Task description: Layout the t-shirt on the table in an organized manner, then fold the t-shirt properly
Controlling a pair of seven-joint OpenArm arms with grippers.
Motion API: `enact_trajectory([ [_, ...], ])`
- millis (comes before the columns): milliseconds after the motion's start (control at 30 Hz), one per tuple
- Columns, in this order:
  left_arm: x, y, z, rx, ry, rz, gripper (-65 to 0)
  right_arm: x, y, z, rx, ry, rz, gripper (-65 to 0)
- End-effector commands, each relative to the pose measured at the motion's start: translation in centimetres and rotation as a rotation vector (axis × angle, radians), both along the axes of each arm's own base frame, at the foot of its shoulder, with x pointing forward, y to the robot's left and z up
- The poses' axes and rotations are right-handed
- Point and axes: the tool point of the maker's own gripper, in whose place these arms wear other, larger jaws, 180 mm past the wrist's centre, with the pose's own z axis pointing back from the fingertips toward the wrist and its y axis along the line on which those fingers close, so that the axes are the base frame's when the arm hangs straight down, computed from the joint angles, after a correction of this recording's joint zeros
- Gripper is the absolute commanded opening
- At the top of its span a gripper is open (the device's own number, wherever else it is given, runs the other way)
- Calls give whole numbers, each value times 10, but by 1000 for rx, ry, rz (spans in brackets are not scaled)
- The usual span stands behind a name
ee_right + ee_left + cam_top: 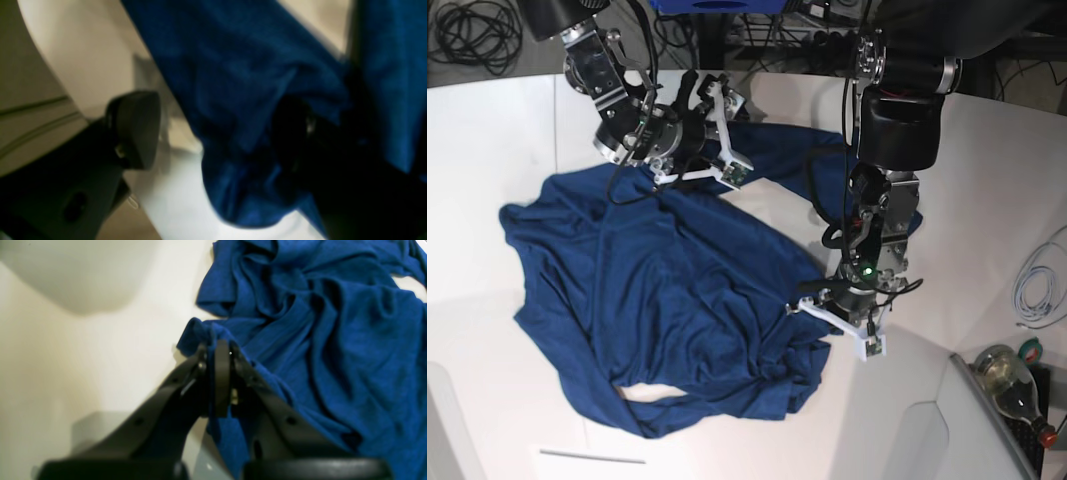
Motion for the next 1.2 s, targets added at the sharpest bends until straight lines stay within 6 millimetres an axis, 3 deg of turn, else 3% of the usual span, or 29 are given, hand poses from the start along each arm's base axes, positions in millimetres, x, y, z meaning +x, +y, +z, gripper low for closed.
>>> enact_trajectory([
  [0,11,4,14,8,-48,-2,-650,-1,-3,-4,-20,10,5,-219],
  [67,7,12,11,22,-40,3,-650,-4,-1,-6,-7,13,2,-357],
  [167,-1,16,3,30,-20,3,-650,-11,-4,-4,-14,19,3,-650],
  [267,-12,28,-6,51,3,7,-650,-9,-13,18,3,-33,-34,-624],
  [400,-30,49,-19,97,4,17,-650,-1,-44,62,-68,-136,-37,-650],
  [533,-59,67,-36,144,13,19,-650,32,-84,111,-163,-264,-140,-650],
  [600,-80,75,-50,180,55,6,-650,52,-104,123,-221,-296,-192,-650],
  [767,-136,77,-78,287,145,-69,-650,112,-120,150,-257,-372,-268,-650],
  [967,-176,71,-76,302,152,-102,-650,173,-104,157,-187,-337,-336,-650],
  [1100,-184,67,-69,302,139,-111,-650,202,-94,122,-98,-203,-377,-620],
  [1167,-184,66,-66,302,129,-113,-650,201,-92,96,-103,-115,-360,-497],
])
